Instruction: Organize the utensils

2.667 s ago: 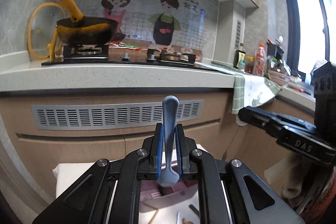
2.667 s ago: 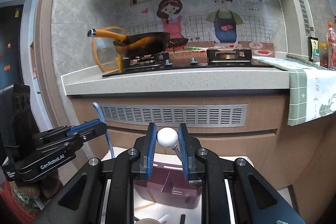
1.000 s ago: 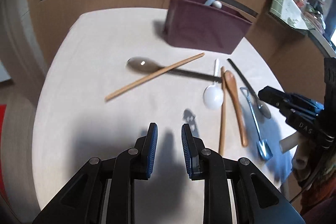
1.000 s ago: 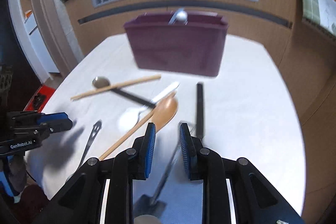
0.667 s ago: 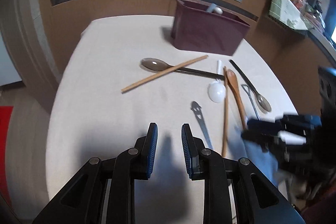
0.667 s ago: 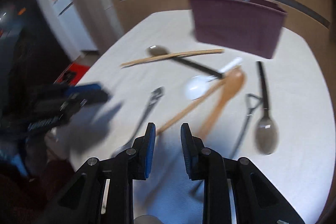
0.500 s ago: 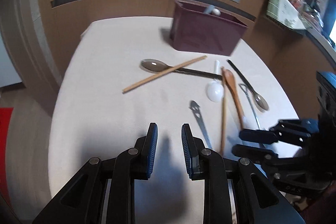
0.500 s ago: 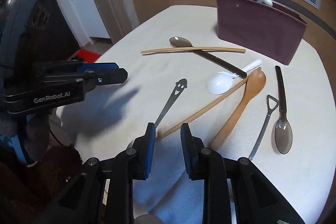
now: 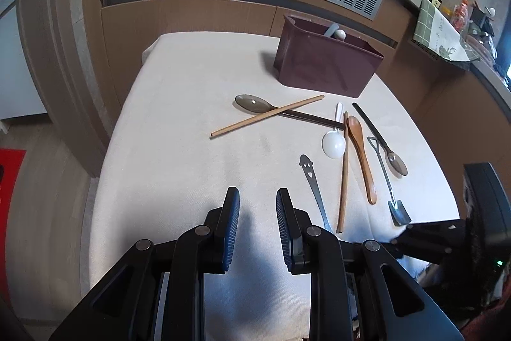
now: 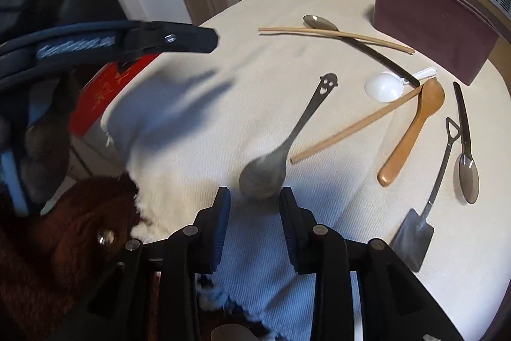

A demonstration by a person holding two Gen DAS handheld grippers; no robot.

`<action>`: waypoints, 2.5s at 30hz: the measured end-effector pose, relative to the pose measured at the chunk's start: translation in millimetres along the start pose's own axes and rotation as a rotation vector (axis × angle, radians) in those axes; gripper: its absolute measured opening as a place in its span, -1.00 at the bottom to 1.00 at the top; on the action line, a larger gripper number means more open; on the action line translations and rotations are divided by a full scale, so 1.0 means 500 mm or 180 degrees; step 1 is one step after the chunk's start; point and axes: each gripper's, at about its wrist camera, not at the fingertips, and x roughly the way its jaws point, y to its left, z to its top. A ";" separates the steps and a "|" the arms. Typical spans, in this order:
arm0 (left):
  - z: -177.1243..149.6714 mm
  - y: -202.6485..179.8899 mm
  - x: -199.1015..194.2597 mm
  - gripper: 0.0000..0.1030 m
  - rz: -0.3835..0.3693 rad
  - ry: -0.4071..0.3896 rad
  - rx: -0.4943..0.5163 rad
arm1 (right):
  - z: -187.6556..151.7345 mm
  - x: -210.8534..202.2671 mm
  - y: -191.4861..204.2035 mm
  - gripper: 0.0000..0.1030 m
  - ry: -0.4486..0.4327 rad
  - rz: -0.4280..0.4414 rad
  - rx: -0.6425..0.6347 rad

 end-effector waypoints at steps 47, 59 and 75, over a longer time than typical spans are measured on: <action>0.011 -0.001 0.103 -0.47 -0.0028 0.0353 -0.0066 | 0.085 0.032 -0.096 -0.89 -0.0345 -0.0839 0.0277; 0.088 -0.078 0.167 -0.47 -0.0284 0.0373 0.0165 | 0.018 -0.147 -0.288 -0.94 -0.1018 -0.1041 0.1159; 0.135 -0.268 0.256 -0.46 -0.0558 0.0513 0.0719 | -0.026 -0.130 -0.358 -0.59 -0.0977 -0.0952 0.1466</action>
